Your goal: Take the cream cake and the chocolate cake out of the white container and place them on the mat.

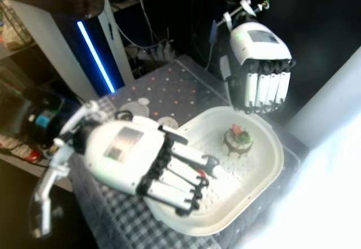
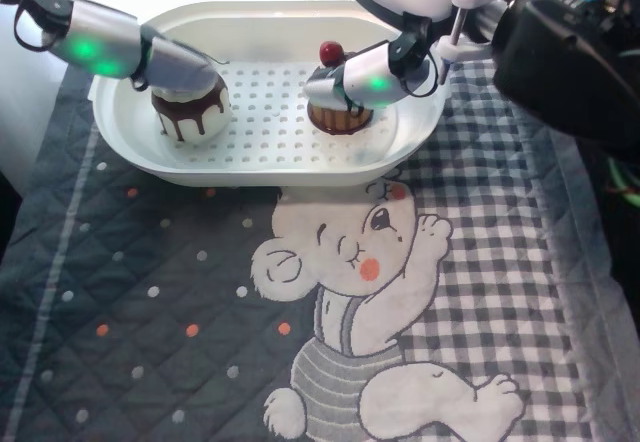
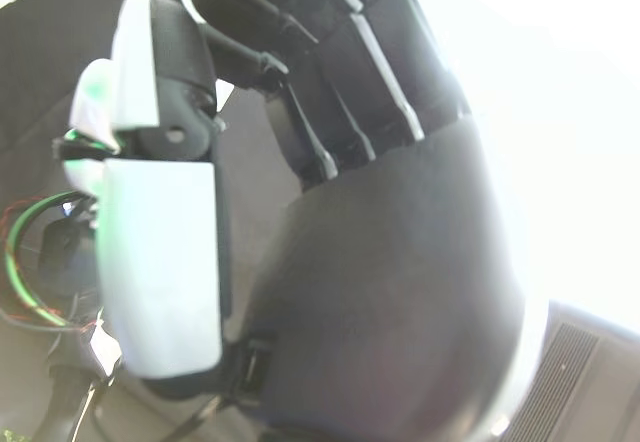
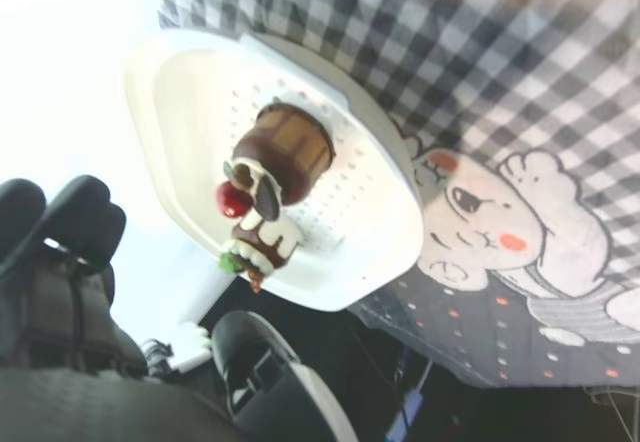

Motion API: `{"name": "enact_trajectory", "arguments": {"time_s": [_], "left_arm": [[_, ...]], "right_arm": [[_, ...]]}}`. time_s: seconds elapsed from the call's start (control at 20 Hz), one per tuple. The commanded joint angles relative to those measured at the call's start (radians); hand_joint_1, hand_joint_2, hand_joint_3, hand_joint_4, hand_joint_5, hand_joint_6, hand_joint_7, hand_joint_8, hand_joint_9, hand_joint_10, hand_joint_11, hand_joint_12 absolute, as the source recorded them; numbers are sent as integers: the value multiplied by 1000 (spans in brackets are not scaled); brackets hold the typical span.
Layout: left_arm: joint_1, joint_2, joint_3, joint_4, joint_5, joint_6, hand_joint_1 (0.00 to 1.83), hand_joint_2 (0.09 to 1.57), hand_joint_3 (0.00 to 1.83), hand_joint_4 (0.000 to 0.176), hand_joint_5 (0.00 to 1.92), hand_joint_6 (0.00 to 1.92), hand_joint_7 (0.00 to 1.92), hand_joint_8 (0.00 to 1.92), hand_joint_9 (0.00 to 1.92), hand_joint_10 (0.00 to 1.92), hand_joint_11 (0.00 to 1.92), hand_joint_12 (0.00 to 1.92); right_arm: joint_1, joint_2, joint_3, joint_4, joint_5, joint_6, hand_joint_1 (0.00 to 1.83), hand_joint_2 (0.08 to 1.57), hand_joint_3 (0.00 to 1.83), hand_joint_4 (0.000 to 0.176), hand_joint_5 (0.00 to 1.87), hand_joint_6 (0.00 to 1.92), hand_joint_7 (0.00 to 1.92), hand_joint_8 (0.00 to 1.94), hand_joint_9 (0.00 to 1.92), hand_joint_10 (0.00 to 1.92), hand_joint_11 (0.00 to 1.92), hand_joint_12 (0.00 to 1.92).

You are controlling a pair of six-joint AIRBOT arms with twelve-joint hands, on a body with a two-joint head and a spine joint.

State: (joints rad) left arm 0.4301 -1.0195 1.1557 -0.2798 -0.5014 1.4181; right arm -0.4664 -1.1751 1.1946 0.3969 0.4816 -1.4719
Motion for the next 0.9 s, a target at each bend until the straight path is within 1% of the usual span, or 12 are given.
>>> {"name": "enact_trajectory", "arguments": {"time_s": [0.0, 0.05, 0.1, 0.15, 0.2, 0.3, 0.35, 0.4, 0.5, 0.65, 0.7, 0.85], "left_arm": [[-6, 5, 1, 7, -125, -1, 641, 778, 5, 35, 284, 12, 237, 4, 204, 196, 0, 1269], [-6, 5, 1, 7, -126, -1, 644, 781, 2, 33, 288, 7, 237, 1, 205, 175, 0, 1254], [-4, 5, 1, 7, -126, -1, 659, 787, 3, 26, 298, 9, 243, 3, 208, 169, 0, 1253], [-4, 4, 1, 7, -124, 0, 664, 790, 3, 23, 300, 8, 244, 2, 213, 160, 0, 1237], [-5, 1, 4, 7, -118, 0, 655, 790, 2, 18, 298, 5, 246, 2, 221, 147, 0, 1216], [-5, -11, 17, 3, -97, 0, 673, 797, 4, 15, 305, 6, 266, 9, 242, 149, 0, 1210], [-4, -17, 22, 1, -87, 0, 669, 790, 1, 1, 318, 4, 309, 7, 297, 124, 0, 1217], [0, -26, 31, -3, -73, 0, 681, 800, 1, 0, 335, 3, 342, 4, 347, 95, 0, 1204], [3, -46, 50, -8, -46, 0, 709, 813, 4, 0, 361, 8, 385, 12, 399, 91, 0, 1252], [10, -75, 84, -23, 2, 0, 730, 834, 4, 0, 357, 1, 398, 4, 456, 112, 22, 1423], [18, -85, 95, -30, 18, 0, 764, 841, 6, 0, 357, 1, 405, 7, 447, 112, 4, 1434], [24, -105, 121, -40, 57, 0, 779, 854, 9, 0, 360, 2, 427, 13, 459, 124, 0, 1419]], "right_arm": [[4, 4, 8, -19, 131, 31, 574, 860, 72, 0, 620, 93, 664, 62, 431, 648, 26, 1601], [0, 4, 7, -28, 134, 38, 552, 876, 55, 0, 636, 73, 674, 45, 430, 658, 27, 1599], [-1, 4, 7, -35, 135, 38, 580, 909, 41, 0, 641, 53, 688, 29, 461, 600, 60, 1547], [-1, 4, 8, -40, 134, 38, 590, 914, 29, 0, 618, 30, 683, 16, 470, 560, 57, 1510], [-1, 1, 13, -41, 132, 38, 621, 910, 18, 0, 597, 14, 676, 7, 495, 497, 65, 1474], [-1, -13, 34, -40, 113, 38, 676, 920, 8, 0, 547, 1, 656, 0, 569, 310, 107, 1424], [-1, -25, 48, -40, 101, 38, 689, 927, 6, 0, 543, 0, 654, 0, 585, 259, 119, 1399], [-1, -39, 70, -32, 84, 38, 713, 919, 1, 0, 549, 1, 657, 1, 597, 218, 119, 1373], [-1, -56, 96, -11, 62, 34, 769, 905, 0, 0, 551, 2, 659, 1, 596, 200, 103, 1352], [-1, -69, 107, 13, 37, -15, 770, 888, 0, 0, 568, 3, 672, 2, 618, 158, 121, 1303], [-1, -71, 107, 21, 31, -32, 772, 883, 0, 0, 570, 4, 674, 2, 619, 155, 120, 1301], [-1, -71, 110, 22, 20, -35, 764, 865, 0, 0, 568, 2, 679, 3, 630, 139, 113, 1327]]}}
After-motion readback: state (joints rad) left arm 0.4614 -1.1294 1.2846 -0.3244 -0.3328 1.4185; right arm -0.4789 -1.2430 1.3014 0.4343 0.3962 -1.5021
